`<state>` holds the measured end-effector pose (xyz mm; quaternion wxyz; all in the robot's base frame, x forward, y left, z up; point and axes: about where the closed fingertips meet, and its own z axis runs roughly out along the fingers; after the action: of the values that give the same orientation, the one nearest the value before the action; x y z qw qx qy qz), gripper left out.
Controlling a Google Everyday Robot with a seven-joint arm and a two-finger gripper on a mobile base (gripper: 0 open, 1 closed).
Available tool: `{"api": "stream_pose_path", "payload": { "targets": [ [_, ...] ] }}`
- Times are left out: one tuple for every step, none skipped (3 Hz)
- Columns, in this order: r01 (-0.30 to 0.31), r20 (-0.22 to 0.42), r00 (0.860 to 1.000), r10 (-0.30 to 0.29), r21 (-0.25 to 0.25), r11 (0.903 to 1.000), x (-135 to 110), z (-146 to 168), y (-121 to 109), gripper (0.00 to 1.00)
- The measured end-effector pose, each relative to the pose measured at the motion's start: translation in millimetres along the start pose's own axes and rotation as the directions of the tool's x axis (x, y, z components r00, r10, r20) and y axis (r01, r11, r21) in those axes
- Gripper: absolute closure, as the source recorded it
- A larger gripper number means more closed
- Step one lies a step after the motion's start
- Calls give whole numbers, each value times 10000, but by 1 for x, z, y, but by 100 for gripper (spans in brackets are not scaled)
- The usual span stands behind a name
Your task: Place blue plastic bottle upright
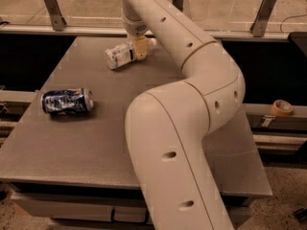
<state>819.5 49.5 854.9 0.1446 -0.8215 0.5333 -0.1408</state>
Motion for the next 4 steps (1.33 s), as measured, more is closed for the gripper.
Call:
{"api": "stream_pose_path", "payload": {
  "targets": [
    [65, 102, 9999, -65, 14, 10000, 6, -10, 5, 64],
    [406, 601, 9972, -439, 549, 9977, 10, -48, 15, 95],
    [789, 1063, 9892, -1006, 1916, 9783, 12, -106, 24, 100],
    [848, 1099, 9877, -1110, 2197, 9719, 8, -118, 25, 100]
  ]
}}
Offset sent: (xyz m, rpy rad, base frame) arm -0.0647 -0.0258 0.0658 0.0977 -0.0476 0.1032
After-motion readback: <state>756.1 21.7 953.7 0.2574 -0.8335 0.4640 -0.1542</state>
